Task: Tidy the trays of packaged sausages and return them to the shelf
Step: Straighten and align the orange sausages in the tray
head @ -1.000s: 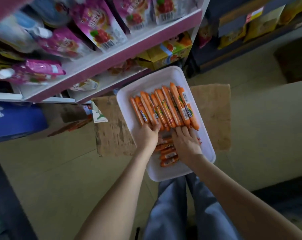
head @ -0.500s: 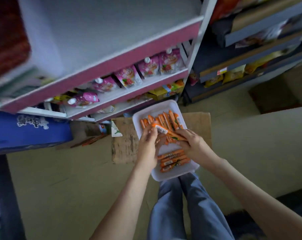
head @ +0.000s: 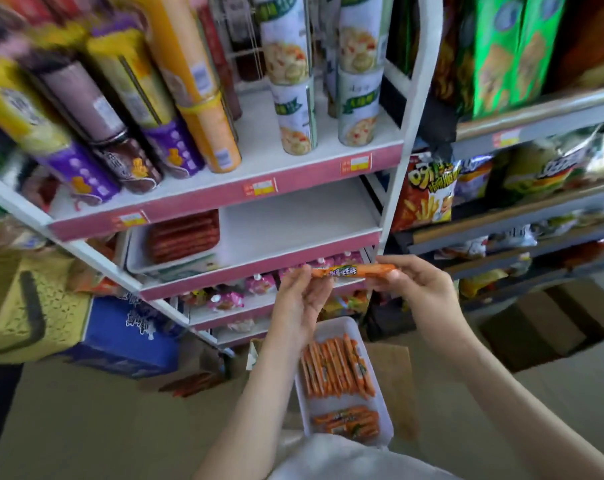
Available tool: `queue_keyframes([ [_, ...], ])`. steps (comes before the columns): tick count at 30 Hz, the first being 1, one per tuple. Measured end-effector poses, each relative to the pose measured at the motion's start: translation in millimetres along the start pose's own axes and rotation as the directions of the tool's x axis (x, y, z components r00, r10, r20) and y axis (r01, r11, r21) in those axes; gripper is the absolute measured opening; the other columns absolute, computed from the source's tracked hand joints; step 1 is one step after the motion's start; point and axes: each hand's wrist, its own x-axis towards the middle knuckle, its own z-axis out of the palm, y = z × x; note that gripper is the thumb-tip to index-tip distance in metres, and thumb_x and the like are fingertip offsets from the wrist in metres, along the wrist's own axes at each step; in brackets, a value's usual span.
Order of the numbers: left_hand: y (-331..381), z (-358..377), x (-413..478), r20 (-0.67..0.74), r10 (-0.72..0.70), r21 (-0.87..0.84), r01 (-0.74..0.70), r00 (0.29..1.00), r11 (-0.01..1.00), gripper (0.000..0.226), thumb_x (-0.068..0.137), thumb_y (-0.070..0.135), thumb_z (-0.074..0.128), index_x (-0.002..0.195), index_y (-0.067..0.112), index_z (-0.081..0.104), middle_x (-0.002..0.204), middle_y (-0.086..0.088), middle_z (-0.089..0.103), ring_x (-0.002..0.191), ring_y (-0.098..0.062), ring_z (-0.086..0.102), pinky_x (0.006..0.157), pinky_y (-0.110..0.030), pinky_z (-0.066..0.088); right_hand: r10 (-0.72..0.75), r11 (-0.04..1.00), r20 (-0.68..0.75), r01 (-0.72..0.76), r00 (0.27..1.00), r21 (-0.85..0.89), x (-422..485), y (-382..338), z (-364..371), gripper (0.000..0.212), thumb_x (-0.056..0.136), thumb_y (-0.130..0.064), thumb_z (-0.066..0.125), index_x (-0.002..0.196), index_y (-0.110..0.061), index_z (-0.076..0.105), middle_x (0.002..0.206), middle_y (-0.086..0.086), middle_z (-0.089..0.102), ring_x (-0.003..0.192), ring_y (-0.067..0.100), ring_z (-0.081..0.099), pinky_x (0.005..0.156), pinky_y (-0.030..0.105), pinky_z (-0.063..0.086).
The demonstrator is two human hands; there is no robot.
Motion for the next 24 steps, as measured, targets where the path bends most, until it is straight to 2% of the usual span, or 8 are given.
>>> queue_keyframes([
  [3,11.4,16.8,-9.1,0.070,0.022,0.028,-0.024,0.997,0.999,0.012,0.094,0.005,0.050,0.083,0.006,0.054,0.070,-0.013,0.070,0.065,-0.020,0.071,0.054,-0.025,0.056,-0.084,0.983,-0.052,0.091,0.995,0.162,8.0,-17.2,4.0,0.027,0.089,-0.026,0.052,0.102,-0.006,0.064,0.086,0.007,0.072,0.077,0.019,0.069,0.068,0.025,0.055],
  [7,21.1,38.5,-19.5,0.168,0.132,0.046,-0.142,0.977,0.989,0.016,0.097,0.006,0.044,0.084,0.007,0.053,0.070,-0.010,0.071,0.066,-0.017,0.071,0.056,-0.022,0.056,-0.034,0.899,-0.156,0.099,0.987,0.427,22.7,-23.3,-2.4,0.018,0.099,-0.013,0.042,0.092,-0.005,0.057,0.082,0.009,0.068,0.069,0.019,0.067,0.065,0.026,0.056],
  [10,23.6,53.0,-29.2,0.268,0.205,0.189,-0.260,0.941,0.947,0.015,0.097,0.009,0.044,0.087,0.007,0.054,0.077,-0.012,0.072,0.071,-0.018,0.072,0.060,-0.023,0.057,0.045,0.832,-0.224,0.088,0.974,0.548,25.8,-25.3,-11.3,0.017,0.099,-0.011,0.042,0.088,-0.005,0.054,0.075,0.009,0.068,0.065,0.018,0.067,0.063,0.026,0.056],
  [13,23.6,64.3,-38.1,0.343,0.276,0.390,-0.403,0.898,0.828,0.012,0.098,0.012,0.046,0.090,0.007,0.054,0.082,-0.008,0.073,0.079,-0.020,0.072,0.067,-0.025,0.058,0.105,0.783,-0.259,0.081,0.960,0.617,24.6,-27.2,-20.0,0.022,0.099,-0.016,0.044,0.081,-0.008,0.053,0.069,0.009,0.066,0.064,0.017,0.065,0.060,0.025,0.055],
  [16,19.9,72.3,-45.2,0.353,0.348,0.525,-0.492,0.869,0.694,0.013,0.098,0.017,0.046,0.096,0.007,0.055,0.086,-0.005,0.073,0.082,-0.020,0.072,0.073,-0.028,0.058,0.138,0.762,-0.253,0.061,0.958,0.645,21.7,-30.4,-24.8,0.026,0.100,-0.020,0.043,0.077,-0.009,0.052,0.068,0.008,0.065,0.063,0.017,0.065,0.060,0.025,0.055],
  [21,12.4,83.1,-50.7,0.362,0.463,0.485,-0.588,0.809,0.647,0.011,0.097,0.019,0.048,0.100,0.010,0.053,0.096,-0.009,0.070,0.085,-0.017,0.071,0.077,-0.028,0.057,0.222,0.719,-0.200,-0.022,0.954,0.694,19.3,-32.7,-21.9,0.026,0.102,-0.022,0.040,0.088,-0.006,0.056,0.068,0.007,0.067,0.061,0.015,0.066,0.056,0.023,0.055],
  [24,0.0,90.8,-57.4,0.505,0.485,0.491,-0.700,0.714,0.519,0.021,0.092,0.027,0.054,0.109,0.017,0.051,0.107,-0.001,0.069,0.100,-0.012,0.067,0.091,-0.030,0.052,0.240,0.712,-0.148,-0.071,0.959,0.699,19.3,-30.5,-16.4,0.027,0.101,-0.025,0.041,0.094,-0.004,0.058,0.071,0.006,0.067,0.064,0.014,0.066,0.060,0.024,0.056],
])
